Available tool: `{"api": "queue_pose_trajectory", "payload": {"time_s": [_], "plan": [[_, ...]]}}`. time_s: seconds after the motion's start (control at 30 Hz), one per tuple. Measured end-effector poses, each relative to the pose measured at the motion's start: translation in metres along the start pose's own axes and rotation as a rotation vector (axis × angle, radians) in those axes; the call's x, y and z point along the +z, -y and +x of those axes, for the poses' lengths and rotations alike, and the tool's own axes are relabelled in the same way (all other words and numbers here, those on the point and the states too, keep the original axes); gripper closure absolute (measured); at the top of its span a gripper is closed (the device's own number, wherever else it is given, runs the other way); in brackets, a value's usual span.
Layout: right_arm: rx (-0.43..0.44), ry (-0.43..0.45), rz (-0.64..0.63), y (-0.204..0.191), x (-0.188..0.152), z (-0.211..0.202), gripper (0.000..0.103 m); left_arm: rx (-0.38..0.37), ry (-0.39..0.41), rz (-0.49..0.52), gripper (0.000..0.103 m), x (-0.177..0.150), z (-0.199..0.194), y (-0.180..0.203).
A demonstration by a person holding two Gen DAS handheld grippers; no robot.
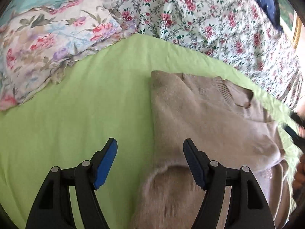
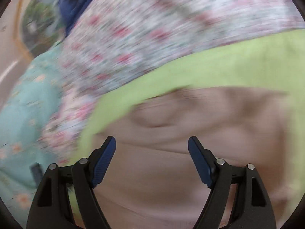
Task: Fold small clothes
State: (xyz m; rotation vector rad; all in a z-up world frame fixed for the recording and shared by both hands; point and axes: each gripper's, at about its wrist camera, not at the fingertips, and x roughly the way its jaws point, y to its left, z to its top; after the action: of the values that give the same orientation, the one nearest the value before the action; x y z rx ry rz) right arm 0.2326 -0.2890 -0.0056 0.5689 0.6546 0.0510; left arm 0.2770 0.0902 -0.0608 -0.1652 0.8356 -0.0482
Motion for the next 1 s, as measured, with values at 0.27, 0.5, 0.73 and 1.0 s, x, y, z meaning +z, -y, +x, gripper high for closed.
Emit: {"api": "queue_pose_trajectory", "payload": {"time_s": [0.27,0.5,0.73,1.0], "plan": [[-0.193,-0.153,0.04,0.075,-0.034,-0.017,0.064,0.058,-0.061,0.007,0.03,0.003,0.034,-0.005],[-0.213,-0.053,-0.036,0.059,-0.02,-0.033,0.096,0.109,-0.075,0.055,0.025,0.001,0.038,0.003],[-0.311,-0.169,-0.031,0.074,-0.042,-0.036,0.086,0.094,-0.103,0.084,0.025,-0.01,0.017,0.004],[-0.145,-0.125,-0.049,0.055,-0.101,-0.149,0.061,-0.169,-0.162,0.116,0.024,-0.105,-0.085,-0.009]]}}
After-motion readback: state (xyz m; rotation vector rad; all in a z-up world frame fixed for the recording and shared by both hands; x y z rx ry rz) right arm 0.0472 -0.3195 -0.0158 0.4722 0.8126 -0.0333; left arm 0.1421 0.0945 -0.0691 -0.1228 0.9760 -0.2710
